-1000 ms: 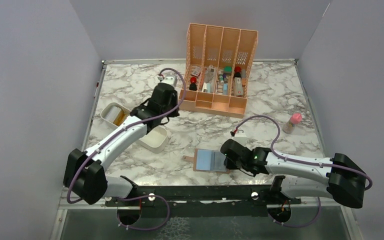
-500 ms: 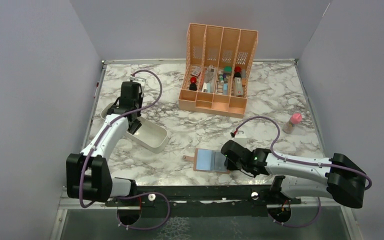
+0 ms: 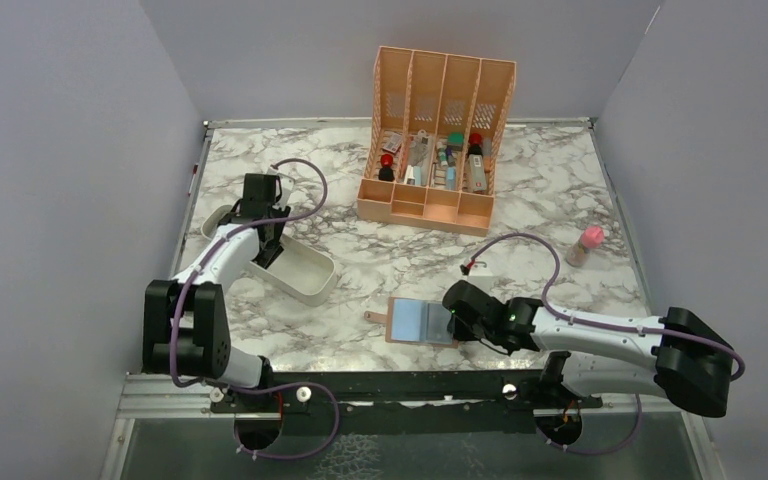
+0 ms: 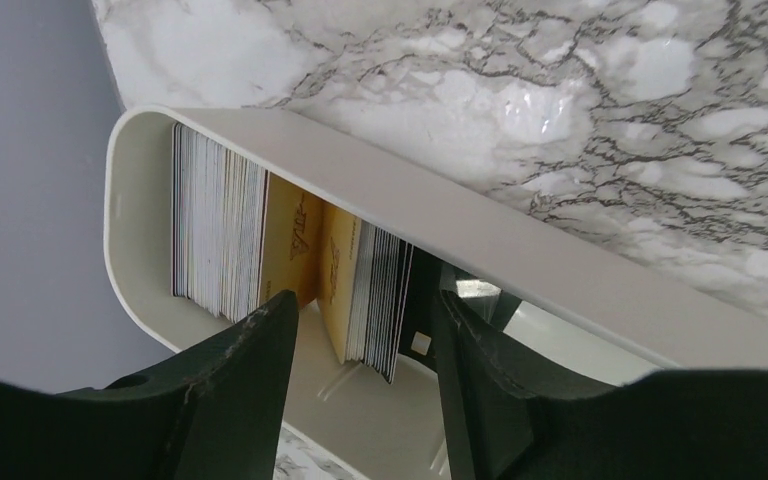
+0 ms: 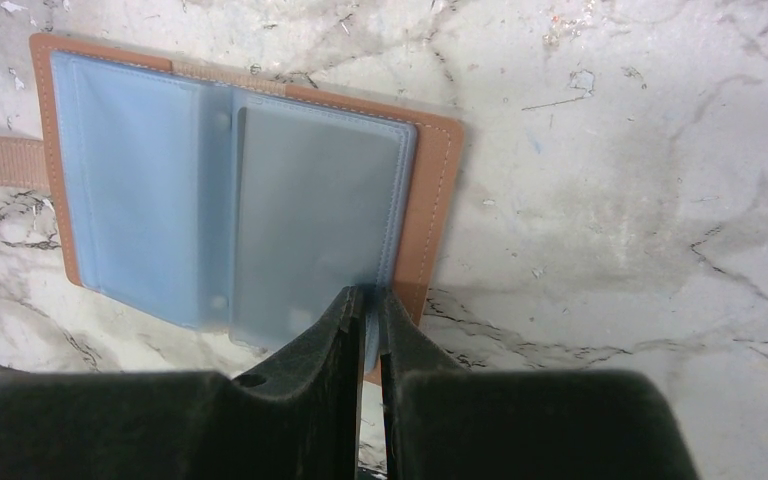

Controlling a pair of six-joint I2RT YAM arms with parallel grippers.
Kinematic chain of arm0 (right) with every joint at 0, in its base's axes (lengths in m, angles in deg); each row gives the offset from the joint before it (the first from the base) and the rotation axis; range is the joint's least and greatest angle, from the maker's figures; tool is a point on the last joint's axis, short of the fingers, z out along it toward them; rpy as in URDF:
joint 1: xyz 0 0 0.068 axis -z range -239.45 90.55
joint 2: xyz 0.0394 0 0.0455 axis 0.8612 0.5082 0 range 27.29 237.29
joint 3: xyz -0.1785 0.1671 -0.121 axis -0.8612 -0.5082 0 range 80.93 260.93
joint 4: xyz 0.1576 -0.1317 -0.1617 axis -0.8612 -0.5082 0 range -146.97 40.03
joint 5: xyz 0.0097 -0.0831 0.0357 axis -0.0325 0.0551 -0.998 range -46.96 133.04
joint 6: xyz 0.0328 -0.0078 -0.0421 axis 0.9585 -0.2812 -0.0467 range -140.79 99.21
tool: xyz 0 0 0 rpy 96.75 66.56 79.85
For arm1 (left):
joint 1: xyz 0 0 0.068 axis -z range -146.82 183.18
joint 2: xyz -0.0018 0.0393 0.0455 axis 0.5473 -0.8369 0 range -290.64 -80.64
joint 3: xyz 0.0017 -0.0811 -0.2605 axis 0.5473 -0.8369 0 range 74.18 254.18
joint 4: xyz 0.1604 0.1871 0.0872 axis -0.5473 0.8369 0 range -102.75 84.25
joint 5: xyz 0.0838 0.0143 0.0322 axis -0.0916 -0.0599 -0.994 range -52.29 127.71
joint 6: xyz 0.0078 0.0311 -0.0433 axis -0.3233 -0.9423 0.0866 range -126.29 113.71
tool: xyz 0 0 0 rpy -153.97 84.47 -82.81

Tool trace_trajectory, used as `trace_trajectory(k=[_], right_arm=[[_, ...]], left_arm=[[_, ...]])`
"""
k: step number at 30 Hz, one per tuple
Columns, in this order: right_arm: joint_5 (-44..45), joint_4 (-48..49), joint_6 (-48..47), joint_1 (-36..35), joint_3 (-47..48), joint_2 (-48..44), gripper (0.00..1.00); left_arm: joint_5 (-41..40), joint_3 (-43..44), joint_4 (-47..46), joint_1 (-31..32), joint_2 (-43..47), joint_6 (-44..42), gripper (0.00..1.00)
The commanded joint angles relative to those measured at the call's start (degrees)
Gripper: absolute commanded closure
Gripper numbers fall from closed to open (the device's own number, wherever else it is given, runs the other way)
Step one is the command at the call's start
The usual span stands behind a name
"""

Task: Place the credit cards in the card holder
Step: Pick up the credit card from the storage box.

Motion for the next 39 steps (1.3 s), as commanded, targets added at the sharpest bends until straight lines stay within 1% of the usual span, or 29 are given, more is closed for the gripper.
trace_trajectory(k=[1, 7, 10, 12, 16, 17, 19, 21, 28, 37, 39], right_arm=[[-0.84, 0.03, -0.87, 0.11, -0.81, -0.94, 0.85], [-0.08, -0.79, -0.86, 0.08, -1.45, -2.83, 0.85], [-0.08, -0.70, -1.16, 0.09, -1.60, -3.96, 0.85], [-0.07, -0.71, -1.37, 0.11, -1.44, -4.28, 0.85], [0.03, -0.98, -1.37, 0.13, -1.40, -4.65, 0.85], [-0.02, -0.96, -1.38, 0.10, -1.27, -4.84, 0.85], [0.02, -1.10, -1.35, 0.09, -1.16, -5.31, 0.85], [0.23, -1.25, -1.55, 0.11, -1.10, -5.83, 0.85], [1.57, -2.71, -1.71, 0.09, -0.91, -7.20, 0.84], [1.57, -2.50, -2.03, 0.09, -0.89, -7.53, 0.84], [1.70, -2.67, -2.14, 0.08, -0.70, -7.64, 0.84]], left_arm=[[-4.76, -1.71, -3.49, -0.73, -2.18, -3.21, 0.44], [-5.30, -2.18, -4.63, -0.89, -4.14, -4.03, 0.40], [-7.83, -2.24, -5.38, -0.89, -5.80, -5.03, 0.39], [-9.65, -2.50, -7.09, -0.89, -6.32, -5.67, 0.38], [-10.78, -3.35, -10.59, -0.89, -5.99, -8.35, 0.38], [-11.61, -3.42, -11.51, -0.89, -5.99, -8.90, 0.38], [-16.08, -3.59, -13.77, -1.01, -6.54, -9.56, 0.38], [-17.85, -2.48, -13.58, -1.66, -7.50, -9.33, 0.38], [-15.84, -1.29, -13.87, -3.21, -10.11, -8.72, 0.39], [-16.53, -0.74, -14.85, -3.76, -11.52, -10.10, 0.40], [-16.17, -0.39, -14.93, -3.81, -11.61, -10.20, 0.42]])
